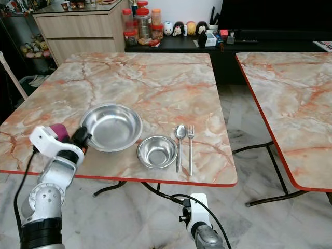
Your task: Setting the table
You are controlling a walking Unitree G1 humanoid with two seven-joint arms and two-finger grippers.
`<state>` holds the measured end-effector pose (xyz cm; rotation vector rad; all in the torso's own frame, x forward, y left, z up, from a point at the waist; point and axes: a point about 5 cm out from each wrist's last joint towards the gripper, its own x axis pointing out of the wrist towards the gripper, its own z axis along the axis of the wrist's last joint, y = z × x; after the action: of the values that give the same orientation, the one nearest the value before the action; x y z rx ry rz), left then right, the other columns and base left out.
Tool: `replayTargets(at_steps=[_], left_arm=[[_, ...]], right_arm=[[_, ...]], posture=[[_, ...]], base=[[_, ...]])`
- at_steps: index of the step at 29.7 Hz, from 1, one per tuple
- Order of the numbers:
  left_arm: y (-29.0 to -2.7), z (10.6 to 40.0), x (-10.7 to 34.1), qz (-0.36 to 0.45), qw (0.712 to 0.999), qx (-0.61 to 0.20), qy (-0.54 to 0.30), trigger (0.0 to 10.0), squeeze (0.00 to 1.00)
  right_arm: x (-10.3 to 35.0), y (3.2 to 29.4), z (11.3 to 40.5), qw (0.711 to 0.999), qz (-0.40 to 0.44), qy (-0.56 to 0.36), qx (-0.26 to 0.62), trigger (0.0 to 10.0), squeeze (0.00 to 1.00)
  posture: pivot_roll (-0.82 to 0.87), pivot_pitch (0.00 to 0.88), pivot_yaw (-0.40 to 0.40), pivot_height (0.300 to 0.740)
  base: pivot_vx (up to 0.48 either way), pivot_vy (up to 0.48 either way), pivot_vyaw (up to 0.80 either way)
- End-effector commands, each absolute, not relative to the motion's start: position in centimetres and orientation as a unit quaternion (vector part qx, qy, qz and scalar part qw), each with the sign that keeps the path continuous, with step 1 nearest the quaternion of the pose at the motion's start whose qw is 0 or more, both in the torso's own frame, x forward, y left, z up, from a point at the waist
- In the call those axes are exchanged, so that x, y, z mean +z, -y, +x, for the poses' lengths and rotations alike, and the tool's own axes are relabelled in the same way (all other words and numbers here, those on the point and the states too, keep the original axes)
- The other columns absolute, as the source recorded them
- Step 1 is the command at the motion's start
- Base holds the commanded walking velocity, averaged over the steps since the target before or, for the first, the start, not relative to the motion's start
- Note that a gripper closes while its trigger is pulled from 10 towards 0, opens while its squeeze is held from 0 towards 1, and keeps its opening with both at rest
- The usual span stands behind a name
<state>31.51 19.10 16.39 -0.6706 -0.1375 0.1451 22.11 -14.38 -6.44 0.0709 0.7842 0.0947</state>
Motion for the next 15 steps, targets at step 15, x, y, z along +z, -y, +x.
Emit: replayTargets(at_steps=[15], left_arm=[[-15.9, 33.6, 17.0, -0.381, 0.915, 0.058, 0.121, 10.0, 0.0]], right_arm=[[-6.9, 15.6, 21.3, 0.92, 0.024, -0.389, 0.029, 10.0, 0.0]], posture=[[0.06, 0.0, 0.031, 0.74]], base=[[0.0, -0.066, 0.0]])
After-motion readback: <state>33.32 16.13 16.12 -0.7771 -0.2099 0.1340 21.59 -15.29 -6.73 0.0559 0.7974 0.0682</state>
